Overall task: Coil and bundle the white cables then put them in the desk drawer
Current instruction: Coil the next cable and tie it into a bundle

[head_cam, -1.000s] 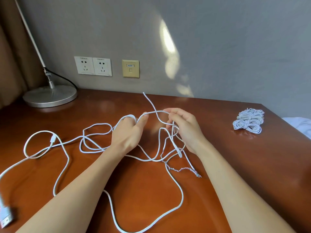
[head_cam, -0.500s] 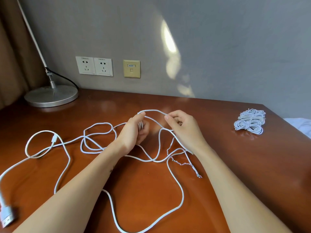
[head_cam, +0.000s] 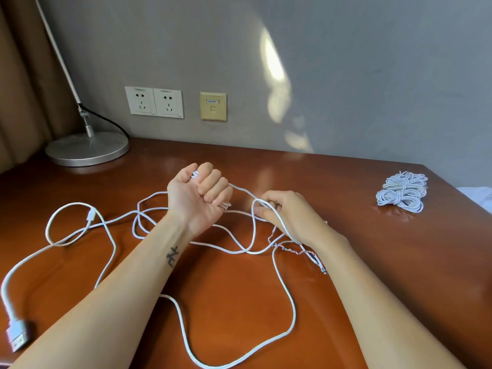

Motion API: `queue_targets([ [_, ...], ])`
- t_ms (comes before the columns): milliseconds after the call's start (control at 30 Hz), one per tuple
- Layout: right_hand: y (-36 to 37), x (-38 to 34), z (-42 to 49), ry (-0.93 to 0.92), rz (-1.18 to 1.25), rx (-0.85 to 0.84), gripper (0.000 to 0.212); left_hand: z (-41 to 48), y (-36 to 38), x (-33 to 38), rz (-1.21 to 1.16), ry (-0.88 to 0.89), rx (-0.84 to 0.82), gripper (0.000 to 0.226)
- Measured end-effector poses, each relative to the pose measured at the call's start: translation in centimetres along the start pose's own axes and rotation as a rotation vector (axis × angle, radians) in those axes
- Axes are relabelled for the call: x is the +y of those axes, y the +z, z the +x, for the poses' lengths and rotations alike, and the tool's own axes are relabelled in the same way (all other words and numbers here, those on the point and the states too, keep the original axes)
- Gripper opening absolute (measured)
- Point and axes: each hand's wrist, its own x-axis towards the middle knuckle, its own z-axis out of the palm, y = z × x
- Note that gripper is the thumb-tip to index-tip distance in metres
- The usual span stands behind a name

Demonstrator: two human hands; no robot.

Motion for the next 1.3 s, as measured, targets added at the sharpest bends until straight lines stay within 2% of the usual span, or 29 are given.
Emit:
queue_targets([
  [33,0.0,-0.1,0.0,-0.018,0.002,-0.001,0.004,0.2,-0.2,0.0,-0.04,0.002,-0.003,0.044],
  [133,0.1,-0.2,0.0,-0.054,-0.006,0.01,0.02,0.5,-0.4,-0.3,-0.11,0.005,0.036,0.043],
  [233,0.2,-0.5,-0.2,-0.071,-0.015,-0.034,0.017,0.6,-0.2,0.0,-0.186,0.031,0.094,0.045],
  [400,0.6,-1.4,-0.3,-0.131,-0.021,-0.113,0.022,0.8,-0.2,0.1,-0.05,0.117,0.217,0.041],
  [500,0.7,-1.6,-0.4,-0.12,0.007,-0.16,0.025,1.4,-0.4,-0.3,0.215,0.2,0.282,0.039],
  [600,0.8,-1.8,-0.5,-0.081,0.09,-0.185,0.019,1.9,-0.8,-1.1,0.81,0.366,0.337,0.036],
  [667,0.9,-1.9,-0.4,-0.066,0.081,-0.147,0.019,1.6,-0.7,-1.6,1.117,0.436,0.351,0.035],
  [800,1.2,-1.7,-0.3,-0.037,-0.088,-0.03,0.017,0.9,-0.8,-1.9,1.484,0.584,0.299,0.035],
  [933,0.8,-1.8,-0.4,-0.038,-0.377,0.106,0.014,0.9,-1.3,-2.3,1.702,0.623,0.276,0.03],
  [1033,0.7,-1.6,-0.3,-0.051,-0.492,0.207,0.017,0.7,-1.1,-2.5,1.792,0.618,0.252,0.025],
  [1200,0.5,-1.9,-0.3,0.06,-0.481,0.225,0.035,0.4,-0.6,-2.8,1.946,0.529,0.208,0.019],
  [1300,0.3,-1.8,-0.2,0.113,-0.232,0.195,0.033,0.2,-0.5,-2.5,1.993,0.458,0.201,0.027],
])
